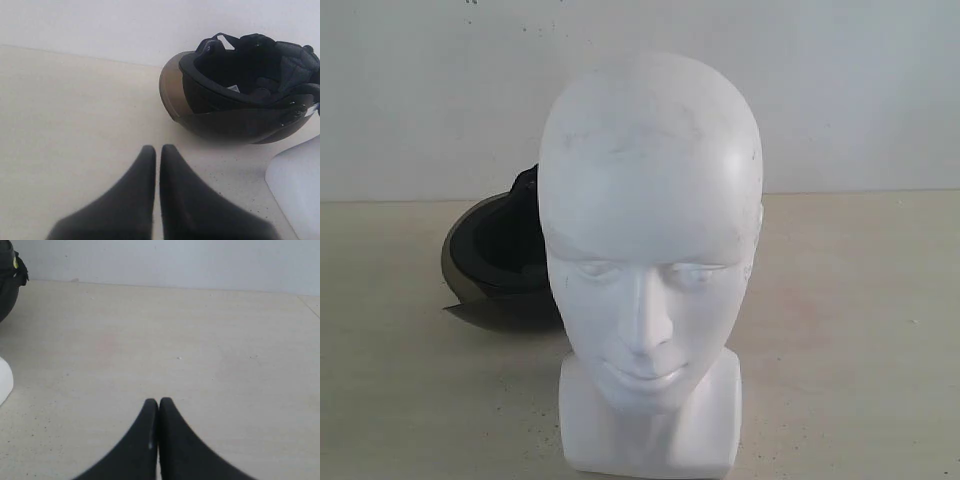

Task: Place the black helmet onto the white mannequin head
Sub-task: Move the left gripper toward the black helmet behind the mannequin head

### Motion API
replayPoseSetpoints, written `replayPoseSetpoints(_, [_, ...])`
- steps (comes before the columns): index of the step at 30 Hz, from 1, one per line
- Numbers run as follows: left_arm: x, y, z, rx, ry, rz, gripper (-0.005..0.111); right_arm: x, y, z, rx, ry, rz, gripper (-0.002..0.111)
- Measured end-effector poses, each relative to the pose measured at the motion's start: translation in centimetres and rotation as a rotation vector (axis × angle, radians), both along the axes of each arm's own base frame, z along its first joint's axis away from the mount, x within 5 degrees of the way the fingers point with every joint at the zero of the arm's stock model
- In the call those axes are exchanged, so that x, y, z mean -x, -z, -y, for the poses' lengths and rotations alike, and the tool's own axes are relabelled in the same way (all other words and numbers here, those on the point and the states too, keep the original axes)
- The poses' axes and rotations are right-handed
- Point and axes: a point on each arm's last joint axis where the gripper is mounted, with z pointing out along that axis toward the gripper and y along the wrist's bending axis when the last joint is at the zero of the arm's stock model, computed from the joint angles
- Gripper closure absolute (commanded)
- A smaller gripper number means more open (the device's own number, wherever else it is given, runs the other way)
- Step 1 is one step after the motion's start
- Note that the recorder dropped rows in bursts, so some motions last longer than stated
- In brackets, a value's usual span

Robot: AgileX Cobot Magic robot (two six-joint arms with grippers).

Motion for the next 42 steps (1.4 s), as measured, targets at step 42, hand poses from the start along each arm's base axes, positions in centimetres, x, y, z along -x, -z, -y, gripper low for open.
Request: replayPoseSetpoints(42, [5.5,-15.1,0.9,0.092,0.059,0.381,0.102,0.0,0.0,0.0,0.0,0.0,0.0,0.108])
